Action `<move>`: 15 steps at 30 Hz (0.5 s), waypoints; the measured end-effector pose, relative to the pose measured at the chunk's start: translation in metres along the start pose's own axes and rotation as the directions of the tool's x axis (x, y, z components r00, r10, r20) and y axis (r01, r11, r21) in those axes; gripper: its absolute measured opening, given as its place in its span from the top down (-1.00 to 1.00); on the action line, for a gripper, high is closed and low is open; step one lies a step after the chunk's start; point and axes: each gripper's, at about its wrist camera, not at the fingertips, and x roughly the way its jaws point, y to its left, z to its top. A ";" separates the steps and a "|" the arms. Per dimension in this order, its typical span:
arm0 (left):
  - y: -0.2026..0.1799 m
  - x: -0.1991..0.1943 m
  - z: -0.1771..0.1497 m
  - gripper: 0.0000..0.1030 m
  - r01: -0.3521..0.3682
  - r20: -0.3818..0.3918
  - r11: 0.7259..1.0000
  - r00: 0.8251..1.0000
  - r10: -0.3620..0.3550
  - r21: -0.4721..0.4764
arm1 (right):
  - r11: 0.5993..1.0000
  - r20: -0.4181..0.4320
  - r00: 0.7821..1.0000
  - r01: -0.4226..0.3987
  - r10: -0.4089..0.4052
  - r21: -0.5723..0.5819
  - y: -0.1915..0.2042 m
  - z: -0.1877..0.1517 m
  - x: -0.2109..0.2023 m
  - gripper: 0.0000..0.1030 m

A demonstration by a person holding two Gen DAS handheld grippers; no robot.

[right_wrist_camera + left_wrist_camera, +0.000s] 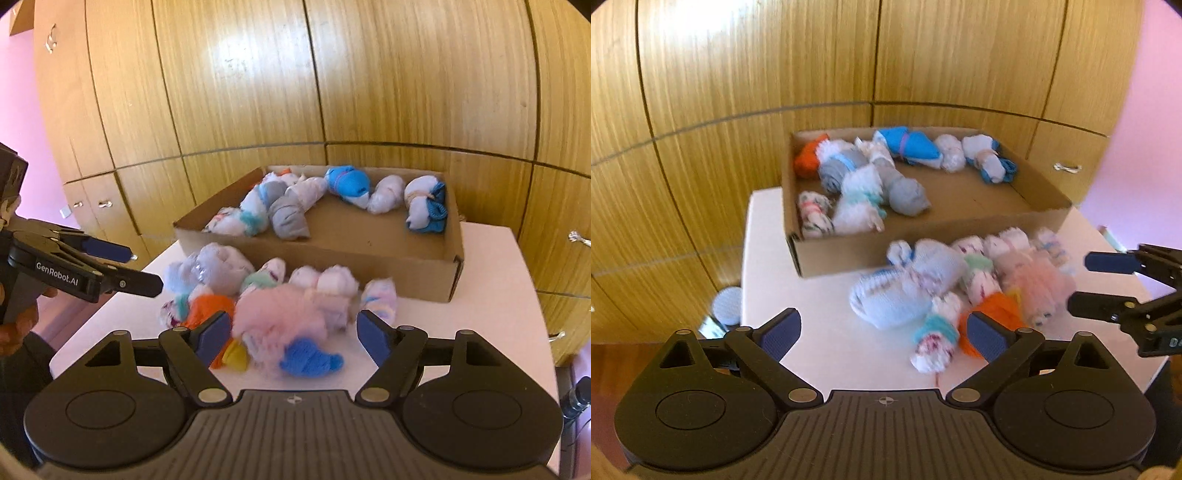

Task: Organize objects
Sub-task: 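Move both open tools back over the sock pile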

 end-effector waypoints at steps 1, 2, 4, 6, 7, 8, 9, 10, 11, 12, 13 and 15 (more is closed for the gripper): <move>-0.001 0.001 -0.003 -0.90 0.007 -0.003 1.000 1.000 -0.007 0.002 | 1.000 -0.002 1.000 0.001 -0.001 -0.007 0.001 0.001 0.003 -0.39; -0.001 0.002 -0.005 -0.89 0.013 -0.005 1.000 1.000 -0.013 0.005 | 1.000 -0.004 1.000 0.000 0.000 -0.013 0.001 0.001 0.005 -0.39; -0.002 0.005 -0.009 -0.87 0.023 -0.013 1.000 1.000 -0.023 0.005 | 1.000 -0.003 1.000 -0.009 0.009 -0.029 0.003 0.001 0.011 -0.35; -0.001 0.008 -0.011 -0.82 0.037 -0.021 0.999 0.999 -0.037 -0.002 | 0.999 -0.012 1.000 -0.016 0.016 -0.046 0.004 0.001 0.018 -0.28; -0.001 0.010 -0.012 -0.77 0.047 -0.025 0.999 0.999 -0.047 -0.007 | 0.999 -0.022 1.000 -0.024 0.023 -0.046 0.004 0.000 0.022 -0.21; -0.001 0.011 -0.012 -0.76 0.056 -0.029 0.998 0.998 -0.056 -0.011 | 0.999 -0.035 0.999 -0.032 0.030 -0.043 0.003 -0.001 0.025 -0.06; -0.001 0.013 -0.013 -0.73 0.062 -0.034 0.998 0.997 -0.062 -0.016 | 0.999 -0.043 0.999 -0.035 0.033 -0.037 0.002 -0.003 0.027 0.03; -0.001 0.014 -0.014 -0.68 0.066 -0.038 0.998 0.997 -0.067 -0.018 | 0.999 -0.047 0.998 -0.042 0.041 -0.028 0.001 -0.005 0.027 0.16; -0.002 0.015 -0.015 -0.65 0.074 -0.043 0.997 0.996 -0.074 -0.020 | 0.999 -0.043 0.998 -0.050 0.049 -0.019 0.000 -0.008 0.025 0.22; -0.003 0.016 -0.016 -0.61 0.081 -0.047 0.996 0.996 -0.082 -0.020 | 0.999 -0.036 0.998 -0.053 0.052 -0.013 -0.001 -0.009 0.022 0.25; -0.004 0.018 -0.018 -0.59 0.089 -0.052 0.996 0.995 -0.090 -0.017 | 0.998 -0.030 0.998 -0.056 0.056 -0.006 -0.002 -0.011 0.019 0.31; -0.006 0.021 -0.019 -0.49 0.099 -0.059 0.995 0.993 -0.099 -0.011 | 0.999 -0.018 0.999 -0.051 0.052 0.009 -0.004 -0.014 0.011 0.36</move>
